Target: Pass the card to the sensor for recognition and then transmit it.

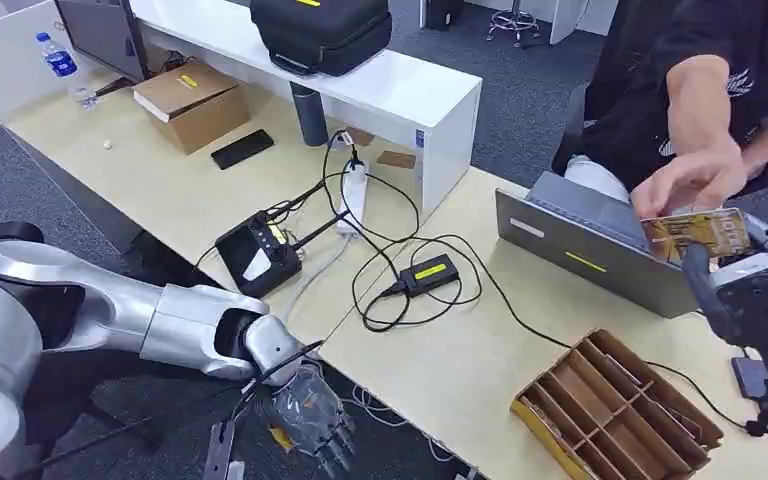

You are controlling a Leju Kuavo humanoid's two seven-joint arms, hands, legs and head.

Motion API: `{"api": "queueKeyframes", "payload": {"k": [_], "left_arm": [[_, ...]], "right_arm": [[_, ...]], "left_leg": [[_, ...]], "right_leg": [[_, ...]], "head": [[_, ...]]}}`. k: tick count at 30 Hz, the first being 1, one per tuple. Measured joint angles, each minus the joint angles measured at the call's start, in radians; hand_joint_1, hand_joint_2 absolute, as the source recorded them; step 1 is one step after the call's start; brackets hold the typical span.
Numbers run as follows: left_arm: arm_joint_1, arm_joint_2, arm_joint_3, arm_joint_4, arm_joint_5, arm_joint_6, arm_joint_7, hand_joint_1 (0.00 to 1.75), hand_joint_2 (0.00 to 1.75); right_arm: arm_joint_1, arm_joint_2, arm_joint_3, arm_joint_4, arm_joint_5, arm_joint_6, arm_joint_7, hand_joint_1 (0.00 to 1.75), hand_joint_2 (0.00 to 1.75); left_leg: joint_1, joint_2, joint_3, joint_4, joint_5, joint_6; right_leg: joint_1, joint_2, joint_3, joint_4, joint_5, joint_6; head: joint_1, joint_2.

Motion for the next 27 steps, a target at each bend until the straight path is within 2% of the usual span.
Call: {"api": "queueKeyframes", "payload": {"k": [2,3,6,8,10,13,22,27], "left_arm": [[0.049,0.016,0.000,0.001,0.107,0.052,0.012,0.00,1.75],[0.100,0.026,0.010,0.004,0.213,0.084,0.025,0.00,1.75],[0.326,0.034,0.065,0.019,0.545,0.167,0.068,0.00,1.75],[0.436,0.031,0.084,0.024,0.649,0.225,0.097,0.00,1.75],[0.512,0.027,0.088,0.025,0.701,0.249,0.112,0.00,1.75],[0.576,0.025,0.095,0.025,0.735,0.263,0.131,0.00,1.75],[0.612,0.025,0.099,0.025,0.732,0.273,0.139,0.00,1.75],[0.658,0.017,0.102,0.024,0.863,0.355,0.181,0.00,1.75]], "right_arm": [[0.003,0.005,0.012,0.000,-0.008,-0.002,0.012,1.75,1.75],[0.005,0.007,0.021,0.000,-0.010,-0.009,0.018,1.75,1.75],[0.016,0.007,0.032,0.001,-0.025,-0.030,0.030,1.75,1.75],[0.020,0.007,0.036,0.002,-0.031,-0.038,0.031,1.75,1.75],[0.021,0.007,0.036,0.006,-0.040,-0.045,0.034,1.75,1.75],[0.021,0.007,0.038,0.009,-0.040,-0.050,0.034,1.75,1.75],[0.020,0.007,0.044,0.009,-0.040,-0.054,0.034,1.75,1.75],[0.012,0.007,0.045,0.009,-0.020,-0.064,0.046,1.75,1.75]], "left_leg": [[0.000,0.002,0.000,0.000,-0.001,0.000],[0.000,0.004,0.001,-0.001,-0.002,0.001],[0.000,0.013,0.001,-0.001,-0.004,0.000],[0.000,0.014,0.000,-0.001,-0.004,0.000],[0.000,0.013,-0.001,-0.001,-0.004,0.000],[0.000,0.011,-0.003,-0.001,-0.004,0.000],[0.000,0.007,-0.004,-0.001,-0.004,0.000],[0.000,0.008,-0.004,-0.001,-0.004,0.000]], "right_leg": [[0.000,0.002,-0.001,0.000,0.000,0.000],[-0.001,0.004,-0.001,0.000,0.000,0.000],[-0.001,0.013,-0.005,-0.001,0.000,0.000],[-0.001,0.014,-0.007,-0.001,0.000,0.000],[0.000,0.014,-0.007,-0.001,0.000,0.000],[0.000,0.011,-0.008,0.000,0.000,0.000],[0.000,0.007,-0.007,-0.001,0.000,0.000],[0.000,0.008,-0.007,-0.001,0.000,0.000]], "head": [[0.000,0.000],[0.001,0.000],[0.000,0.000],[0.000,0.000],[0.000,0.000],[0.000,0.000],[0.000,0.000],[0.000,0.000]]}}
